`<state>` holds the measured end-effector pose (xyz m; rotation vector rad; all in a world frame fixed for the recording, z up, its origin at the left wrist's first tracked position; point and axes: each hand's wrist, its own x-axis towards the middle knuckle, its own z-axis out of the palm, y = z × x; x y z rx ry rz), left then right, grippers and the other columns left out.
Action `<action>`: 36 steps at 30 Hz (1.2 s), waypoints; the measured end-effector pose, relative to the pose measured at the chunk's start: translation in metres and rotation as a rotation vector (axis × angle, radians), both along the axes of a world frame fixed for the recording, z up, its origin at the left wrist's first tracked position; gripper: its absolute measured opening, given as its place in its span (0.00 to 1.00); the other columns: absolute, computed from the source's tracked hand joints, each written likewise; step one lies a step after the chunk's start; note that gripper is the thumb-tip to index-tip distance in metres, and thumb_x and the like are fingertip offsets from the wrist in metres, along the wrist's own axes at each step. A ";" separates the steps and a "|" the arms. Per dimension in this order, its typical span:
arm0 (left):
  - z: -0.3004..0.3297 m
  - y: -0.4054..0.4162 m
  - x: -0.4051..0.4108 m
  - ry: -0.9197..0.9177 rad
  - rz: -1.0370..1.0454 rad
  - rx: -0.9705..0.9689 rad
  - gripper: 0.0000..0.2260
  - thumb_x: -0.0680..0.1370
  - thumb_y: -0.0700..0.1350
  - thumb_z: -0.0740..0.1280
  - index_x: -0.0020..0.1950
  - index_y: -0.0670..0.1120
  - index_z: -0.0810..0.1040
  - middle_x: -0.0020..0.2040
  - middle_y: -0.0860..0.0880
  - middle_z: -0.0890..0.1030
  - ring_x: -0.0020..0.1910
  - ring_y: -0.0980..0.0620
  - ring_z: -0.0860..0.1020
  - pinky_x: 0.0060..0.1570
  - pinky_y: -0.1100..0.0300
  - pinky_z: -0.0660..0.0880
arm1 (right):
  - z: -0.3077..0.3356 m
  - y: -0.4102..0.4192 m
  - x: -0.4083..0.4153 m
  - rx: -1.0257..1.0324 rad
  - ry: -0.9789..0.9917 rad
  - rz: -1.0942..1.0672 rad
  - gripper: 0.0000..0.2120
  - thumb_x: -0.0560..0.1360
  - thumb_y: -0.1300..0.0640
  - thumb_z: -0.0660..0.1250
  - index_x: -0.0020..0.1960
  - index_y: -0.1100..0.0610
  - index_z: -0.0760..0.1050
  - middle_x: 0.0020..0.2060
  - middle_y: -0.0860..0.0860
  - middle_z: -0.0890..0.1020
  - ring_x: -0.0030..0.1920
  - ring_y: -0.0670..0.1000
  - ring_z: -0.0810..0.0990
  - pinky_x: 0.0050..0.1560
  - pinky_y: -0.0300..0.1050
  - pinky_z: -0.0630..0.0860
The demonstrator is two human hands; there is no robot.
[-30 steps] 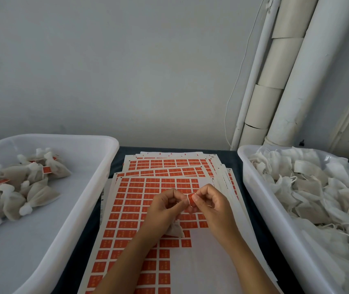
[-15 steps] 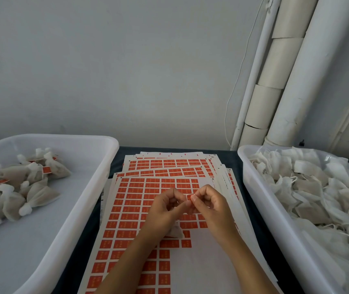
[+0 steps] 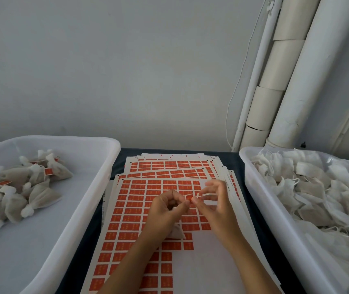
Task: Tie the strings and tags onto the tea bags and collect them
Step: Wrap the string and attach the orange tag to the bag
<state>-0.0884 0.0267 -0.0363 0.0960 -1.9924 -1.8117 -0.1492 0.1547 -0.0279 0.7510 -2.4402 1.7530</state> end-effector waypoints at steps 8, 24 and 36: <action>0.001 -0.001 0.002 0.040 -0.136 0.009 0.07 0.78 0.36 0.64 0.42 0.41 0.79 0.32 0.52 0.82 0.28 0.61 0.78 0.31 0.73 0.72 | -0.003 -0.003 0.004 -0.014 -0.067 0.185 0.09 0.77 0.51 0.61 0.41 0.55 0.74 0.36 0.47 0.80 0.40 0.46 0.80 0.43 0.31 0.76; -0.004 0.002 -0.001 0.028 -0.077 -0.133 0.10 0.80 0.38 0.59 0.42 0.39 0.77 0.30 0.54 0.75 0.30 0.59 0.71 0.34 0.69 0.70 | -0.009 -0.009 0.008 0.011 0.057 0.139 0.10 0.78 0.56 0.60 0.44 0.61 0.74 0.39 0.53 0.80 0.42 0.53 0.80 0.49 0.46 0.80; 0.018 -0.042 0.020 -0.464 -0.261 -0.707 0.09 0.73 0.53 0.70 0.49 0.62 0.72 0.46 0.64 0.75 0.47 0.62 0.76 0.40 0.72 0.72 | 0.005 -0.001 0.010 -0.212 -0.371 0.307 0.17 0.74 0.46 0.57 0.46 0.61 0.73 0.25 0.47 0.74 0.26 0.48 0.71 0.30 0.34 0.70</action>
